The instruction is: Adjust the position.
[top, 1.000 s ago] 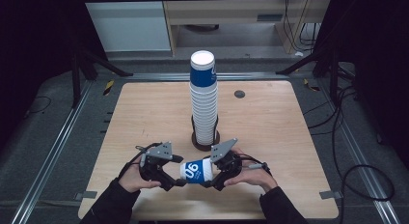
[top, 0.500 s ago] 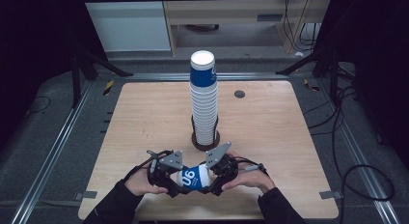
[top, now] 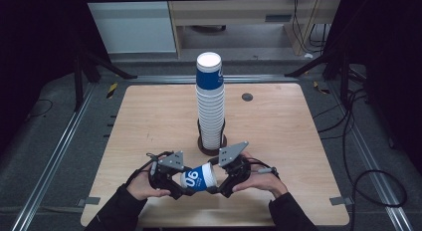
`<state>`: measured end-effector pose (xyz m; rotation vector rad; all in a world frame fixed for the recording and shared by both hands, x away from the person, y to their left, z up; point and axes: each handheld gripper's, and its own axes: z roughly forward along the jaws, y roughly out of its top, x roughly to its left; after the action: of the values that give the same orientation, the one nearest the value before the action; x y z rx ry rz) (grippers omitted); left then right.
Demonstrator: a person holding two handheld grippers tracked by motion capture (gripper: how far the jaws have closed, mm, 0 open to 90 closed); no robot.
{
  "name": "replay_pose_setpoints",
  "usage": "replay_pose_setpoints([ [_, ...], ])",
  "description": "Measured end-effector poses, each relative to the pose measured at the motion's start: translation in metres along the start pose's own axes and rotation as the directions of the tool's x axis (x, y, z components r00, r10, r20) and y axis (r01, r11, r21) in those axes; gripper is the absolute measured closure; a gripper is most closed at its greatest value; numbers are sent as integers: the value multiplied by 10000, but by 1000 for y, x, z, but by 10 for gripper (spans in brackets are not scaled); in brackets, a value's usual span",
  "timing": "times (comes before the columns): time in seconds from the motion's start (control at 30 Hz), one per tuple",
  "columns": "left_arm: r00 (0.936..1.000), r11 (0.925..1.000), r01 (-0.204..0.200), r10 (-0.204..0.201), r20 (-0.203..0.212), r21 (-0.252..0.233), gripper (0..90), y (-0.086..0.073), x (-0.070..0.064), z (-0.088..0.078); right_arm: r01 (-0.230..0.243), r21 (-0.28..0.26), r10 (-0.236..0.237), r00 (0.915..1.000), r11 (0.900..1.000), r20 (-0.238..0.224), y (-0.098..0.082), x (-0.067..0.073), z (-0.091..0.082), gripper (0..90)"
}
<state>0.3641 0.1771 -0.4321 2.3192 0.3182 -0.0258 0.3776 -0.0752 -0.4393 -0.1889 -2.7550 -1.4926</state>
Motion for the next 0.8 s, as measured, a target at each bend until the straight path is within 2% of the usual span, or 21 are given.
replay_pose_setpoints([
  [0.2, 9990, 9949, 361, -384, -227, -939, 267, -4, 8, -15, -460, -1123, 519, 9974, 9926, 506, 2, -7, -23, 72],
  [0.27, 9980, 9878, 487, -542, -338, -1479, 266, -5, 9, -19, -601, -1413, 692, 9958, 9881, 606, 2, -9, -28, 71],
  [0.37, 9970, 9799, 578, -667, -401, -1910, 266, -5, 10, -24, -815, -1748, 946, 9932, 9812, 684, 2, -11, -33, 71],
  [0.57, 9970, 9736, 547, -654, -409, -2218, 266, -5, 10, -24, -1028, -2010, 1146, 9923, 9742, 481, 2, -12, -34, 68],
  [0.8, 9987, 9751, 330, -407, -306, -2192, 267, -3, 5, -18, -1123, -2003, 1172, 9930, 9733, 126, 4, -10, -28, 63],
])
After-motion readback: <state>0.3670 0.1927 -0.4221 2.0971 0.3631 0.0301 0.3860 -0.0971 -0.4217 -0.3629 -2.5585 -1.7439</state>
